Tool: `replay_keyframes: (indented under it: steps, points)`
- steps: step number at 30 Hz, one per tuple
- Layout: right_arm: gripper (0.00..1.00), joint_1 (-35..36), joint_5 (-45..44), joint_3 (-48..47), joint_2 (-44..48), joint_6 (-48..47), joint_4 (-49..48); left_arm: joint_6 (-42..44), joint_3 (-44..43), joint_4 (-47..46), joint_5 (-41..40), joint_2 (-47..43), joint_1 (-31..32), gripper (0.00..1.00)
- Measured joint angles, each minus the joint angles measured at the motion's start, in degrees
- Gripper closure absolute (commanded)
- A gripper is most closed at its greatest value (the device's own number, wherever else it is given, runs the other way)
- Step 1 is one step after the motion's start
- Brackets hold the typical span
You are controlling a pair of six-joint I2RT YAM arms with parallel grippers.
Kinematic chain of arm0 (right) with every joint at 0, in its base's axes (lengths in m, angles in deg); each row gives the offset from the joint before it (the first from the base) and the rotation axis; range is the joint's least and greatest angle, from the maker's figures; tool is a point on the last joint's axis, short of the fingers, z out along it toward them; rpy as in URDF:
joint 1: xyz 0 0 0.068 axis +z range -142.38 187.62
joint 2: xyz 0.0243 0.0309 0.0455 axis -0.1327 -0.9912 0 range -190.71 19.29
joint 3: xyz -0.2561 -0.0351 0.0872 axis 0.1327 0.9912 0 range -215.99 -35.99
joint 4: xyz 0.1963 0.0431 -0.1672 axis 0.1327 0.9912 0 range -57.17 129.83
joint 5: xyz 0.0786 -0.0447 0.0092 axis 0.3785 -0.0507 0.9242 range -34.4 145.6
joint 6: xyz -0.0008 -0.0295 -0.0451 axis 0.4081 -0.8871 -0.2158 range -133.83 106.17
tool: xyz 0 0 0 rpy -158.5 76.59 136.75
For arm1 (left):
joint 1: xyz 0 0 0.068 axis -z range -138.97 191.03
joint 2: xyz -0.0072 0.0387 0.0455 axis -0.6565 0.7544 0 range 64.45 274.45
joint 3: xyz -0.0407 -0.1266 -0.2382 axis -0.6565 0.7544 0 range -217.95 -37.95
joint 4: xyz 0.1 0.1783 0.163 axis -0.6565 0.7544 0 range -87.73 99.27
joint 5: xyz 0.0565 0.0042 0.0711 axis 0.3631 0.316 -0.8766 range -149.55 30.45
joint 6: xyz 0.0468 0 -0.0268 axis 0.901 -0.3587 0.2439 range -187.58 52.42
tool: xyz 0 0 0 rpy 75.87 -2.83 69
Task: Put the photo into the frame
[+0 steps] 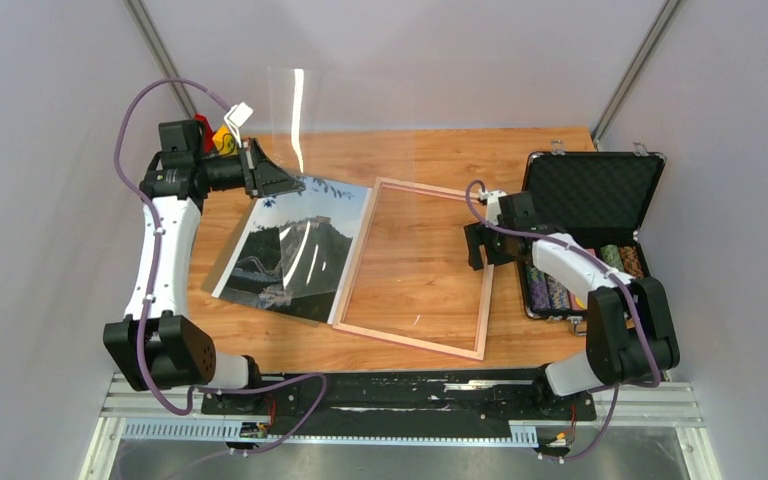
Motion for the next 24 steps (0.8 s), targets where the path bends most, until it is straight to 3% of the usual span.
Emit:
replay_keyframes:
  steps: [6, 17, 24]
  points:
    - [0.32, -3.10, 0.31, 0.04, -0.55, 1.46, 0.33, -0.87, 2.27, -2.01, -1.51, 0.00, 1.99, 1.00]
    - [0.68, -6.29, 2.16, -4.07, -10.64, 2.99, 1.25, -8.48, 7.91, -12.41, -0.68, -0.24, 3.96, 1.00]
    - [0.82, -7.65, 3.30, -11.23, -16.94, 3.89, 1.90, -16.11, 12.66, -20.63, -1.18, -0.96, 5.38, 1.00]
